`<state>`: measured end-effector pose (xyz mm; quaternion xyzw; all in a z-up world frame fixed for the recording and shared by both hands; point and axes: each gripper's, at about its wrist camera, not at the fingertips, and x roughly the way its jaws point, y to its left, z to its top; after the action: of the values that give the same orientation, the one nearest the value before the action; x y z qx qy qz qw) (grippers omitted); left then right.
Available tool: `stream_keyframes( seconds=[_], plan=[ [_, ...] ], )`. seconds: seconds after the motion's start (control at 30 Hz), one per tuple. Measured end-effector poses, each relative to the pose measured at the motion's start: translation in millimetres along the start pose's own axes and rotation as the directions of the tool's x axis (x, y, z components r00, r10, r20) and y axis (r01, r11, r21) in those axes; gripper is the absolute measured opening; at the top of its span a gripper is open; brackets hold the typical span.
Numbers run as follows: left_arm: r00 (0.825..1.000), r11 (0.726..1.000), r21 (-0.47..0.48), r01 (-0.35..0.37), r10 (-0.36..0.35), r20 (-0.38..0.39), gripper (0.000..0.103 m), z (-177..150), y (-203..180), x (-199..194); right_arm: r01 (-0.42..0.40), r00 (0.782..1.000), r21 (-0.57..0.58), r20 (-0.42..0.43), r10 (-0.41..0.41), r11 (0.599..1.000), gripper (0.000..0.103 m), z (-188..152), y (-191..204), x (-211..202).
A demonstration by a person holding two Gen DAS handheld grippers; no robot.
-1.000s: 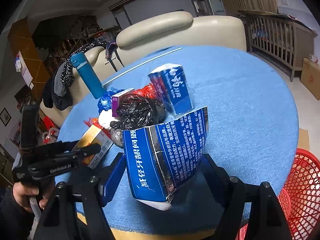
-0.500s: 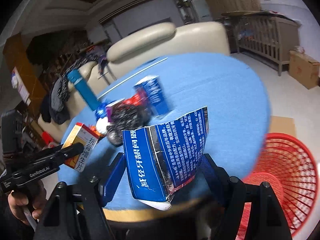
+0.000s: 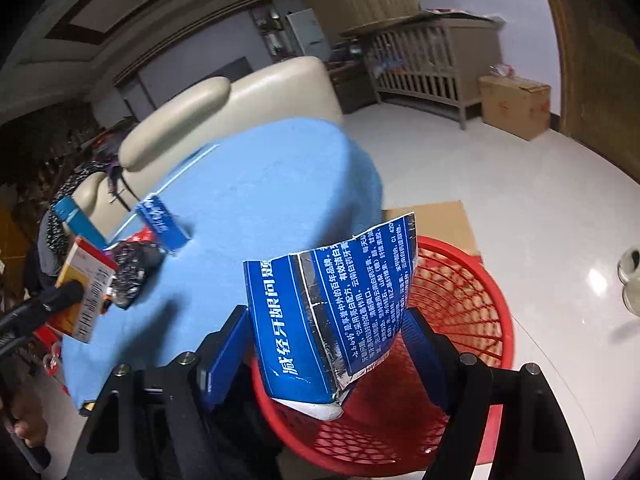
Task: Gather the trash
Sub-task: 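Carry both boxes to the red basket and open both grippers to drop them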
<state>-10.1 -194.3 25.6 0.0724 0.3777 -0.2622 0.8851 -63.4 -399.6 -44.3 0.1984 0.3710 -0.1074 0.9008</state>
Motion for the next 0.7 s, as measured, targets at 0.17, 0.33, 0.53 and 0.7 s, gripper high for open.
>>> stream_keyframes(
  seconds=[0.17, 0.33, 0.53, 0.7],
  plan=[
    [0.999, 0.998, 0.046, 0.041, -0.04, -0.011, 0.051, 9, -31, 11, 0.019, 0.999, 0.019, -0.049, -0.018, 1.0, 0.08, -6, -21, 15],
    [0.997, 0.995, 0.075, 0.072, -0.069, -0.034, 0.051, 14, -53, 23, 0.025, 0.993, 0.044, -0.114, -0.02, 0.999, 0.082, -12, -37, 28],
    [0.993, 0.99, 0.103, 0.101, -0.095, -0.065, 0.051, 17, -75, 38, 0.044, 0.99, 0.074, -0.135, -0.033, 0.996, 0.082, -16, -53, 28],
    [0.99, 0.986, 0.114, 0.121, -0.111, -0.092, 0.051, 18, -89, 51, 0.053, 0.997, 0.124, -0.055, -0.047, 0.991, 0.082, -8, -69, 2]
  ],
)
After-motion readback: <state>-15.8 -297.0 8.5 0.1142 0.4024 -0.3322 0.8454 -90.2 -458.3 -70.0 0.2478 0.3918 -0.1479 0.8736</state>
